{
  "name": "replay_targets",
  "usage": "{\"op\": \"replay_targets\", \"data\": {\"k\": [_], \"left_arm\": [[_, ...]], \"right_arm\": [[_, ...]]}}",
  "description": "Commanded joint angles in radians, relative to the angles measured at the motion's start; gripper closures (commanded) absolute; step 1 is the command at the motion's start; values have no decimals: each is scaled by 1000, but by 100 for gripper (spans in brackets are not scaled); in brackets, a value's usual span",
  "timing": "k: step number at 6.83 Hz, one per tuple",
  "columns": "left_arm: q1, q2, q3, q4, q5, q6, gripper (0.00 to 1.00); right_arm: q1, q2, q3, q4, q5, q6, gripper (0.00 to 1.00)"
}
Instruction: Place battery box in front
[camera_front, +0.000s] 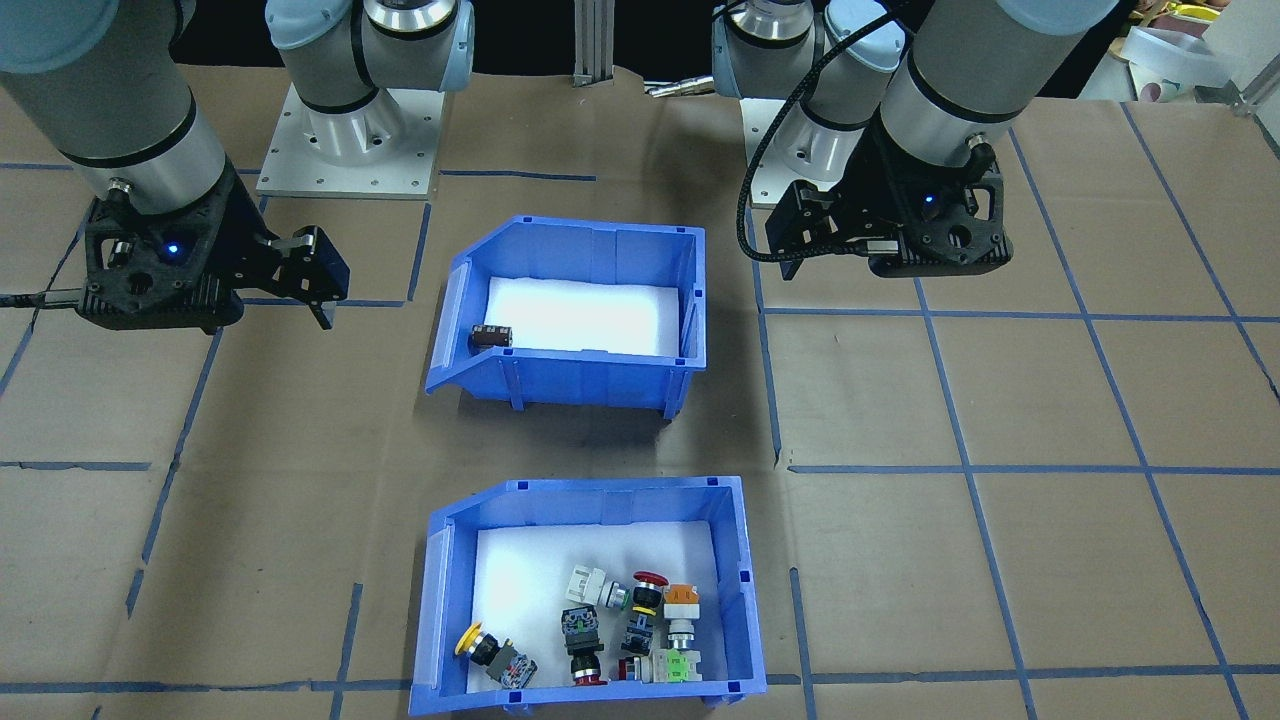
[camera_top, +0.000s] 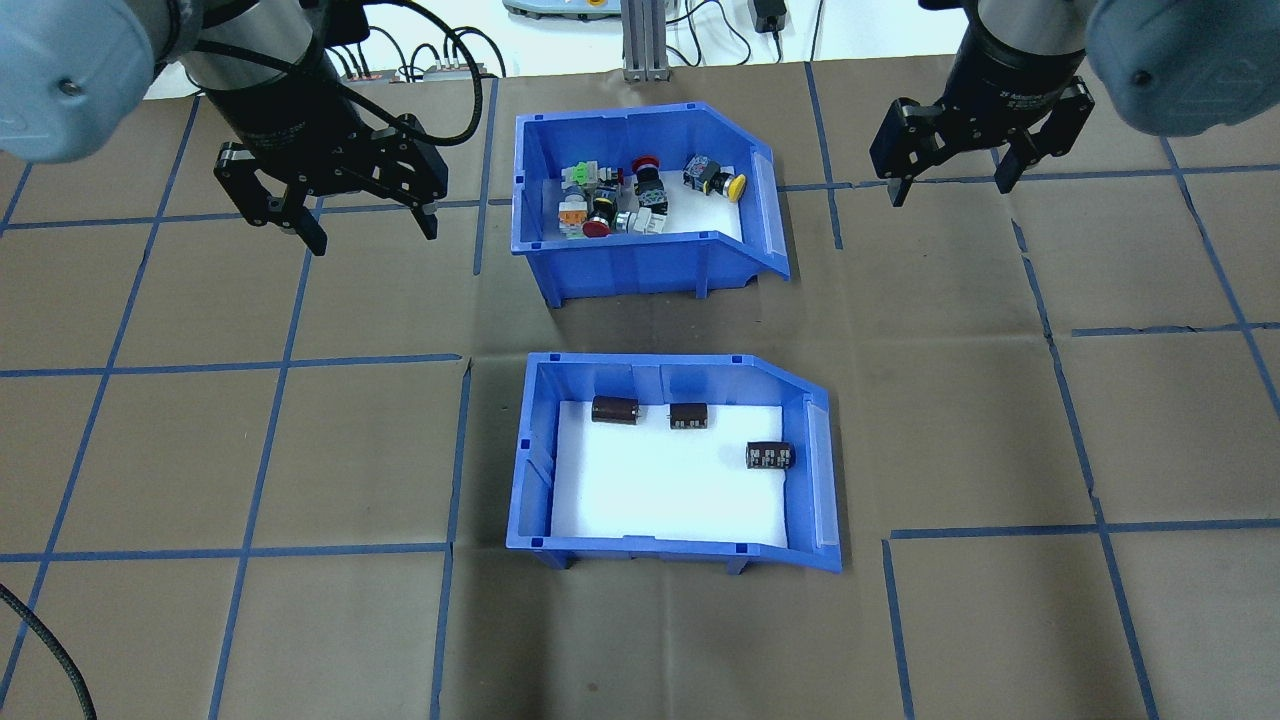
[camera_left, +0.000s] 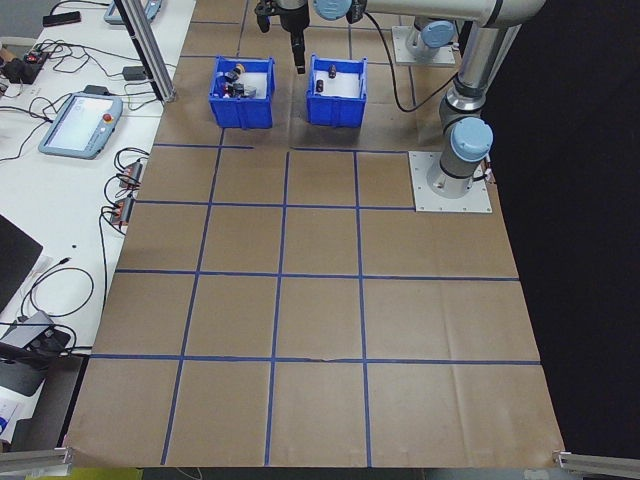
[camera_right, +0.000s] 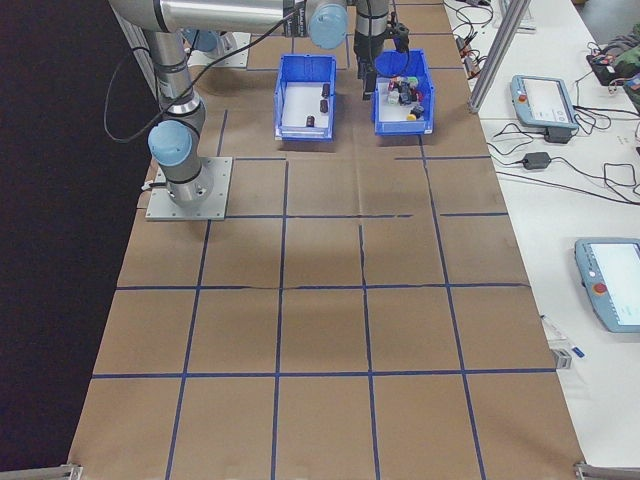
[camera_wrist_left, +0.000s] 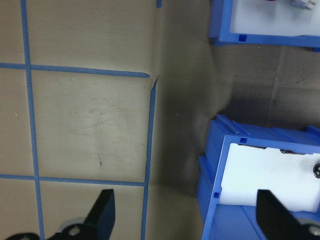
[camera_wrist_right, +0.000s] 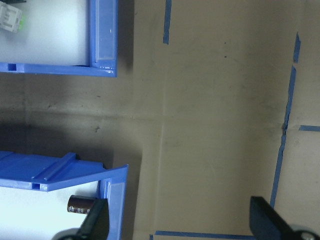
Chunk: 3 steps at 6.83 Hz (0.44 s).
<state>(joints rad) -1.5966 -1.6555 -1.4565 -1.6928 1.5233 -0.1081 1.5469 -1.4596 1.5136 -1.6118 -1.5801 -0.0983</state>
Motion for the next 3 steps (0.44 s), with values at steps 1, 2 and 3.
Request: {"op": "replay_targets", "data": {"k": [1,2,3], "left_arm": [[-2,2,-16,4,0,1,0],[-2,-3,-16,4,2,1,0],[-2,-3,-18,-8,-2,1,1]], "right_arm": [[12,-2,-6,42,5,76,0],[15,4,-6,35,6,77,0],[15,4,-7,24,8,75,0]]}}
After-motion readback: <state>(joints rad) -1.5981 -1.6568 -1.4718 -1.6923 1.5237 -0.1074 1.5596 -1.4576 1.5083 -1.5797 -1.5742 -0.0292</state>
